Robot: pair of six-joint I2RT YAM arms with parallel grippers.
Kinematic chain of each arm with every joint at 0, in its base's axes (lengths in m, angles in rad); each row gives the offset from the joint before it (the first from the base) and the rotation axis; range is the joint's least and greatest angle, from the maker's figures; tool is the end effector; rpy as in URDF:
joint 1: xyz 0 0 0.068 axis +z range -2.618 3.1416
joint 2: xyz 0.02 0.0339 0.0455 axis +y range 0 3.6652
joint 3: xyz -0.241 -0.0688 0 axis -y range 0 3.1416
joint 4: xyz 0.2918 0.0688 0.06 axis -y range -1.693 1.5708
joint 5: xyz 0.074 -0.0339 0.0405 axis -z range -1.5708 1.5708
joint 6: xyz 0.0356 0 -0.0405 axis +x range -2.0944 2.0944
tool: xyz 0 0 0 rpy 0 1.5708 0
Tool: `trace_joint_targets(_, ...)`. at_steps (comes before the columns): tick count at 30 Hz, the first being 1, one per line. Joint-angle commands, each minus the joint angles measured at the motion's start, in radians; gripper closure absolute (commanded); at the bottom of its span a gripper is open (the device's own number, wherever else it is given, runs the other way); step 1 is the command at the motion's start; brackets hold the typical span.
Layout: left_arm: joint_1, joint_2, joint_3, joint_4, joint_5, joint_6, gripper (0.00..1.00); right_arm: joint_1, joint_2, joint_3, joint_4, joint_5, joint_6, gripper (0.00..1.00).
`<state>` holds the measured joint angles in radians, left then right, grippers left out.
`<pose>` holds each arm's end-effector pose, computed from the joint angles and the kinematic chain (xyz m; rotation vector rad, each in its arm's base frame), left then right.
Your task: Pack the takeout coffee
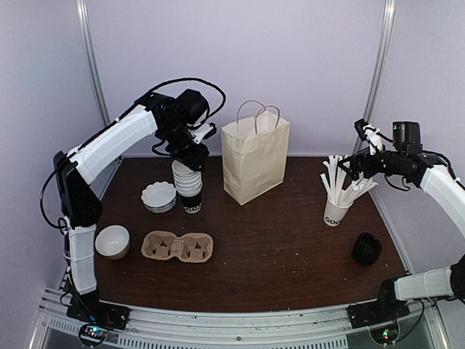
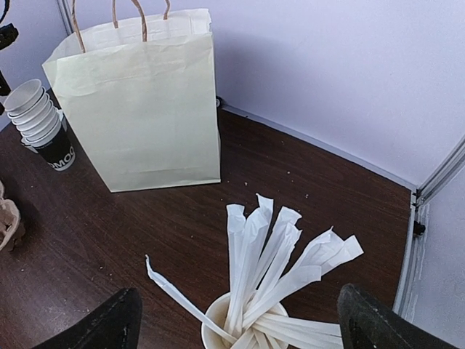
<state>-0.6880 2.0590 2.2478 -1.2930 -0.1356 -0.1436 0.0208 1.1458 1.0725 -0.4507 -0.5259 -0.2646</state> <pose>0.3565 -0.2868 0.3425 0.6738 2.5735 -0.0901 0.3063 0.0242 0.3191 -0.5970 1.9519 0.3974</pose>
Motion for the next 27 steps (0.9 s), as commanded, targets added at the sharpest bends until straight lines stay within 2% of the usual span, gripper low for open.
trace_joint_targets(1,0.006,0.037,0.065,-0.025,-0.043,0.055,0.51,-0.007,-0.018,-0.008,0.021,-0.022,-0.010,0.03)
trace_joint_targets(15,0.016,0.102,0.087,-0.034,-0.072,0.062,0.65,-0.008,-0.016,-0.016,0.026,-0.024,-0.018,0.04)
trace_joint_targets(27,0.019,0.115,0.085,-0.037,-0.072,0.071,0.88,-0.007,-0.012,-0.018,0.025,-0.026,-0.022,0.04)
